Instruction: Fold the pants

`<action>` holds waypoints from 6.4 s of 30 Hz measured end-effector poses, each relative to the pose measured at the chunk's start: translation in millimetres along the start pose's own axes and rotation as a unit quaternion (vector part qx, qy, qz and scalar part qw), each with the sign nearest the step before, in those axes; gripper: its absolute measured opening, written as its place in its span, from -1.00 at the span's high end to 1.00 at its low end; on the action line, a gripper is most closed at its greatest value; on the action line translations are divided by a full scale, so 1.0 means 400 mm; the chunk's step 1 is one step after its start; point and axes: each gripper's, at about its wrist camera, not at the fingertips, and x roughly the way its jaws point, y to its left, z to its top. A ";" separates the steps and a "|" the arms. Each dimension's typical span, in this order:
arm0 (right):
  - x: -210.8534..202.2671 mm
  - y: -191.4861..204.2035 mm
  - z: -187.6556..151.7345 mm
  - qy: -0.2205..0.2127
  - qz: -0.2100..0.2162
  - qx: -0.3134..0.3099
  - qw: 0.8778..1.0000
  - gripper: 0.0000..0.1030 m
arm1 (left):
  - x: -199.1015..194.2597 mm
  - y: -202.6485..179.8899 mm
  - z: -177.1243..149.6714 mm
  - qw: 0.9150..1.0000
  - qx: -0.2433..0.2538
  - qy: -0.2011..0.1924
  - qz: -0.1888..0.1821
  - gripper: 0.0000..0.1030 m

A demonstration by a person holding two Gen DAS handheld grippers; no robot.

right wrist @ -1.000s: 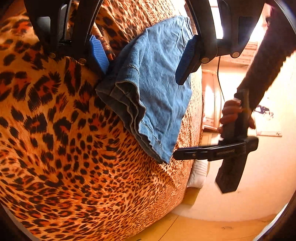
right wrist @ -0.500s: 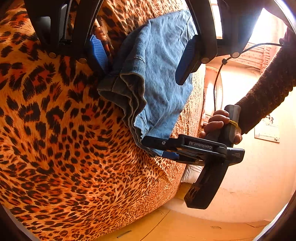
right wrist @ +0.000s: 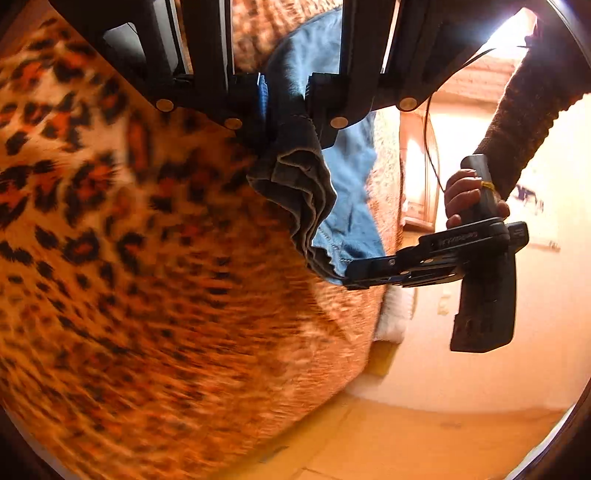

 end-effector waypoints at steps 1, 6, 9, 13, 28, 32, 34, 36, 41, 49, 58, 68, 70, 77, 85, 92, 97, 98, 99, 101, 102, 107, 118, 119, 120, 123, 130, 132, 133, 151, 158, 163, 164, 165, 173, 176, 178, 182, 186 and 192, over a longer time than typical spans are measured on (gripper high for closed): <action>-0.005 0.037 -0.007 0.002 -0.001 -0.022 1.000 0.73 | -0.035 0.001 -0.028 1.000 -0.006 -0.011 0.001 0.64; 0.002 0.182 -0.056 0.029 -0.005 -0.108 0.994 0.73 | -0.196 0.025 -0.192 0.998 -0.045 -0.046 0.014 0.64; 0.038 0.294 -0.111 0.065 -0.010 -0.175 0.982 0.73 | -0.259 0.037 -0.320 0.995 -0.082 -0.057 0.017 0.64; 0.137 0.388 -0.253 0.141 -0.026 -0.265 0.954 0.73 | -0.257 0.057 -0.522 0.987 -0.152 -0.041 0.015 0.65; 0.328 0.503 -0.483 0.328 -0.036 -0.393 0.858 0.00 | -0.225 -0.056 -1.145 0.848 -0.523 -0.079 -0.011 0.19; 0.337 0.557 -0.318 0.294 -0.039 -0.425 0.855 -0.26 | -0.190 -0.212 -1.137 0.810 -0.573 -0.127 -0.026 -0.08; 0.415 0.583 -0.266 0.315 -0.046 -0.455 0.832 -0.26 | -0.135 -0.269 -1.130 0.778 -0.613 -0.133 -0.030 -0.09; 0.511 0.610 -0.246 0.343 -0.041 -0.492 0.799 -0.26 | -0.081 -0.311 -1.121 0.735 -0.662 -0.136 -0.048 -0.09; 0.725 0.666 -0.291 0.416 -0.036 -0.588 0.693 -0.26 | -0.035 -0.375 -1.118 0.659 -0.739 -0.132 -0.043 -0.12; 0.808 0.614 -0.471 0.524 -0.032 -0.696 0.490 -0.37 | -0.006 -0.432 -1.105 0.578 -0.806 -0.127 -0.004 -0.24; 0.778 0.600 -0.480 0.532 -0.014 -0.721 0.444 0.74 | -0.026 -0.527 -1.028 0.508 -0.844 -0.169 0.034 0.71; 0.846 0.625 -0.567 0.478 -0.029 -0.735 0.481 0.26 | -0.043 -0.594 -1.117 0.404 -0.893 -0.198 0.004 0.71; 0.845 0.639 -0.531 0.485 -0.020 -0.709 0.511 0.19 | -0.086 -0.654 -1.115 0.413 -0.882 -0.228 0.004 0.66; 0.747 0.763 -0.336 0.471 0.068 -0.632 0.611 0.09 | -0.184 -0.751 -1.040 0.413 -0.858 -0.304 0.018 0.66; 0.810 0.556 -0.455 0.446 -0.036 -0.696 0.561 0.96 | -0.007 -0.626 -1.069 0.446 -0.867 -0.221 -0.003 0.65; 0.747 0.646 -0.243 0.452 0.021 -0.597 0.663 0.78 | -0.115 -0.728 -1.051 0.449 -0.841 -0.301 -0.029 0.18; 0.733 0.534 -0.229 0.458 -0.032 -0.618 0.638 0.79 | -0.007 -0.695 -0.944 0.496 -0.826 -0.255 -0.077 0.27; 0.753 0.493 -0.235 0.454 -0.061 -0.628 0.629 0.82 | 0.017 -0.696 -0.928 0.511 -0.826 -0.228 -0.076 0.38; 0.776 0.452 -0.240 0.460 -0.083 -0.624 0.626 0.85 | 0.022 -0.701 -0.916 0.522 -0.823 -0.213 -0.065 0.48; 0.779 0.458 -0.230 0.456 -0.078 -0.595 0.657 0.70 | -0.014 -0.727 -0.918 0.535 -0.814 -0.217 -0.063 0.48; 0.775 0.474 -0.230 0.458 -0.081 -0.585 0.665 0.56 | -0.031 -0.734 -0.938 0.530 -0.815 -0.225 -0.068 0.48; 0.741 0.596 -0.277 0.456 -0.020 -0.583 0.672 -0.05 | -0.120 -0.793 -1.162 0.436 -0.854 -0.283 -0.034 0.25; 0.909 0.778 -0.689 0.527 -0.016 -0.596 0.605 -0.19 | -0.059 -0.958 -1.693 0.086 -0.900 -0.414 -0.108 -0.12; 0.930 0.790 -0.736 0.528 -0.019 -0.607 0.594 -0.24 | -0.049 -0.964 -1.708 0.072 -0.899 -0.416 -0.115 -0.12; 0.954 0.798 -0.781 0.535 -0.020 -0.613 0.581 -0.26 | -0.035 -0.973 -1.727 0.052 -0.896 -0.423 -0.127 -0.12; 1.033 0.803 -0.891 0.555 -0.034 -0.624 0.549 -0.27 | 0.002 -0.994 -1.772 0.012 -0.887 -0.434 -0.154 -0.12; 1.130 0.800 -1.021 0.591 -0.050 -0.651 0.474 -0.30 | 0.082 -0.983 -1.801 -0.011 -0.876 -0.448 -0.175 -0.28; 1.153 0.795 -1.048 0.599 -0.057 -0.648 0.467 -0.33 | 0.114 -0.955 -1.796 -0.003 -0.875 -0.454 -0.172 -0.37; 1.167 0.787 -1.061 0.605 -0.062 -0.644 0.465 -0.37 | 0.113 -0.949 -1.797 0.000 -0.874 -0.454 -0.171 -0.43; 0.917 0.867 -1.077 0.523 0.024 -0.755 0.395 0.72 | -0.116 -0.889 -1.628 0.189 -0.893 -0.408 0.004 0.76; 0.756 0.958 -0.834 0.509 0.099 -0.705 0.485 0.72 | -0.330 -0.942 -1.399 0.335 -0.850 -0.392 0.112 0.76; 0.643 0.910 -0.595 0.497 0.118 -0.667 0.542 0.72 | -0.357 -0.981 -1.190 0.434 -0.806 -0.393 0.084 0.74; 0.622 0.881 -0.542 0.491 0.116 -0.664 0.552 0.71 | -0.333 -0.968 -1.147 0.453 -0.800 -0.387 0.070 0.73; 0.607 0.843 -0.493 0.488 0.109 -0.661 0.559 0.68 | -0.311 -0.960 -1.122 0.465 -0.798 -0.380 0.058 0.72; 0.642 0.452 -0.280 0.471 -0.077 -0.659 0.581 0.52 | -0.025 -0.946 -0.991 0.486 -0.824 -0.270 -0.112 0.64; 0.609 0.430 -0.202 0.450 -0.097 -0.651 0.604 0.45 | -0.079 -1.034 -1.035 0.478 -0.812 -0.314 -0.118 0.37; 0.584 0.460 -0.136 0.432 -0.085 -0.626 0.644 0.17 | -0.087 -1.065 -1.074 0.445 -0.823 -0.334 -0.113 0.09; 0.600 0.490 -0.074 0.463 -0.006 -0.480 0.745 -0.54 | -0.030 -1.040 -1.122 0.372 -0.842 -0.362 -0.146 -0.02; 0.682 0.446 -0.146 0.512 -0.001 -0.387 0.767 -0.49 | 0.066 -0.973 -1.115 0.330 -0.864 -0.327 -0.193 0.28; 0.617 0.538 -0.248 0.521 0.043 -0.486 0.700 0.79 | 0.034 -0.943 -1.041 0.383 -0.849 -0.310 -0.192 0.45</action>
